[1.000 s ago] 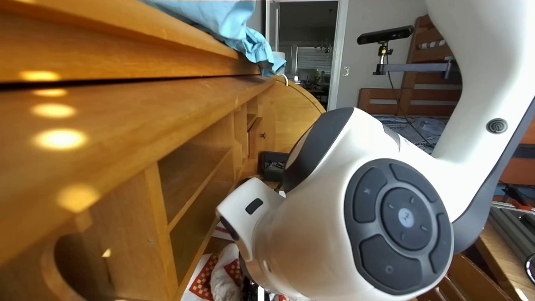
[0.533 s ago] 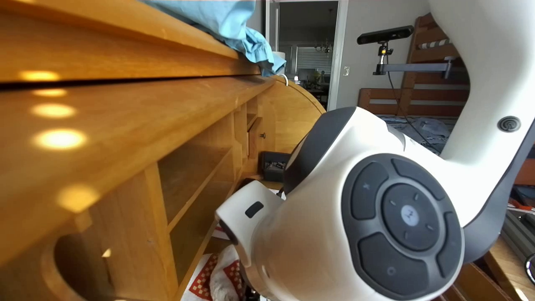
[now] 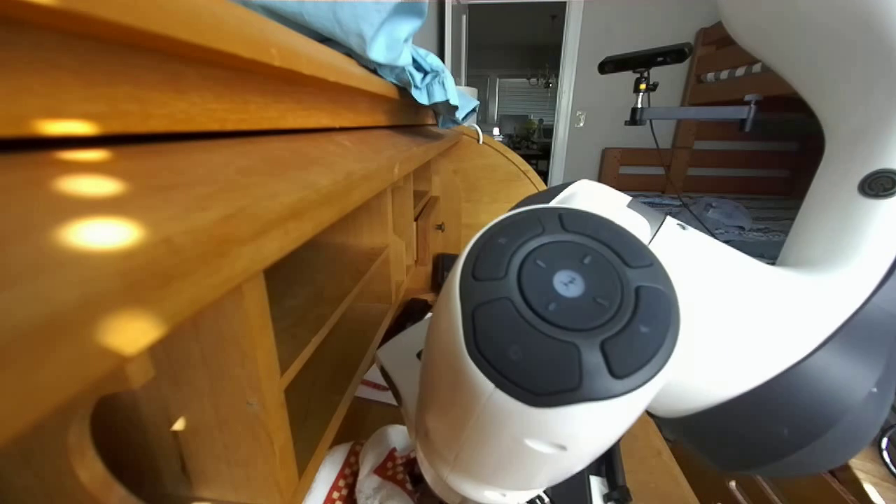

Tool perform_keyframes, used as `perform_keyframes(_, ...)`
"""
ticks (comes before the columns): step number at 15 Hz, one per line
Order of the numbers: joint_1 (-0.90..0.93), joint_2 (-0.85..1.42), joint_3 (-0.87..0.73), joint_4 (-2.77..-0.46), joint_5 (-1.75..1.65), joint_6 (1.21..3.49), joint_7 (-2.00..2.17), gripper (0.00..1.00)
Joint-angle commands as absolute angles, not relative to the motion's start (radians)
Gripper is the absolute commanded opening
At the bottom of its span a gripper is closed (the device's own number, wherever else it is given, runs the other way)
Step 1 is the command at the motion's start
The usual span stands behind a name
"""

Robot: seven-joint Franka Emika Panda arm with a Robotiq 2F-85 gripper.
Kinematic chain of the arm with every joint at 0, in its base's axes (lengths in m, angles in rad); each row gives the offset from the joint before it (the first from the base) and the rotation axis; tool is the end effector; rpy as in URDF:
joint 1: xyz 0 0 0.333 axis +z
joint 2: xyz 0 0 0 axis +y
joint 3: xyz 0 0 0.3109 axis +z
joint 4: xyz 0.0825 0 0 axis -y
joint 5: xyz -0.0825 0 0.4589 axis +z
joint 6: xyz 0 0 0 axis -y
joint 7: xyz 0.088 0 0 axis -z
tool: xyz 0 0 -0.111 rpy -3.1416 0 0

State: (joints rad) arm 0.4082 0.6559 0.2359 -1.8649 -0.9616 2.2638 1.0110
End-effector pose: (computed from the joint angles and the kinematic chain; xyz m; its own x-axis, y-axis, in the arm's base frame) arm 0.5394 0.3794 0.0893 0.9235 0.3457 0.1663 0.2279 -0.8432 0.4869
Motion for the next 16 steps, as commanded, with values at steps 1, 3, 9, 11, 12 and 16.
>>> perform_keyframes(1,0.402,0.644,0.244,-1.882,-0.776,2.216,0.970,1.00)
perform_keyframes(3,0.406,0.639,0.235,-1.894,-0.668,2.173,0.968,1.00)
perform_keyframes(9,0.442,0.634,0.171,-1.939,-0.574,2.116,0.955,1.00)
perform_keyframes(11,0.452,0.636,0.155,-1.956,-0.575,2.107,0.960,1.00)
perform_keyframes(12,0.454,0.635,0.152,-1.965,-0.574,2.102,0.961,1.00)
perform_keyframes(16,0.469,0.605,0.140,-2.002,-0.584,2.097,0.994,1.00)
